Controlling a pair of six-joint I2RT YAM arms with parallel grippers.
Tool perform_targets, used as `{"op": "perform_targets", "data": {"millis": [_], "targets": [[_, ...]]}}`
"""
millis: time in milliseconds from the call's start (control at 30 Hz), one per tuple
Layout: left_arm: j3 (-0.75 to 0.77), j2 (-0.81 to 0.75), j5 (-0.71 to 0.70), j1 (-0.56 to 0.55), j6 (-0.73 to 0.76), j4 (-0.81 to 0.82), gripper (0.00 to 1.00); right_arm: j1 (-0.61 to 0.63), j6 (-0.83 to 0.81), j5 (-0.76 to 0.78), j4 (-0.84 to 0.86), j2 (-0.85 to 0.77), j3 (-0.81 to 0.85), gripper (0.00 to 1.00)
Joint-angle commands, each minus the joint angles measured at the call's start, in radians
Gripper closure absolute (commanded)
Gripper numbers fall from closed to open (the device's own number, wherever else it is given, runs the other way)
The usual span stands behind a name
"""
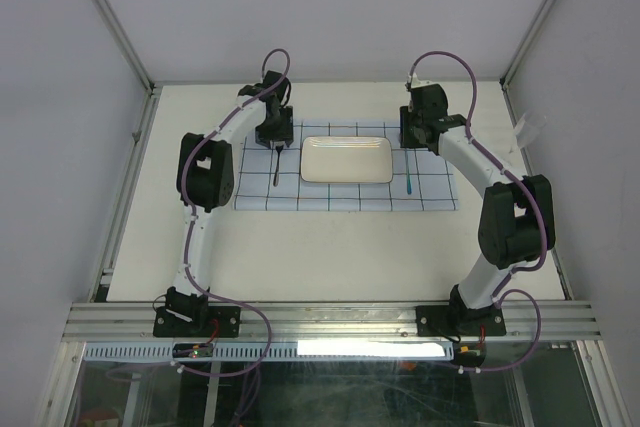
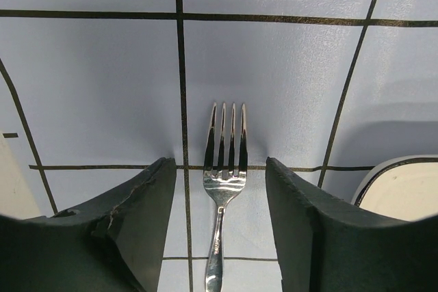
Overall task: Set the dinner table for one person
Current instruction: Place the fork on the napkin.
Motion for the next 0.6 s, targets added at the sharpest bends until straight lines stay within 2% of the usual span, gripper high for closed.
{"op": "perform_targets", "data": {"millis": [0,400,567], "targets": [[0.02,-0.074,-0.028,0.003,-0.002,0.032,0.43,-0.005,-0.013,0.005,0.014,-0.004,0.011,0.63],[0.021,-0.375,-0.03,-0.007,0.003,0.088,0.39,-0.004,-0.014,0.034,-0.007,-0.036,0.07,0.63],[-0.134,-0.547,0.058,-0.01,-0.01,0.216,0.39,-0.003,-0.023,0.067,-0.022,-0.08,0.112,0.62]]}}
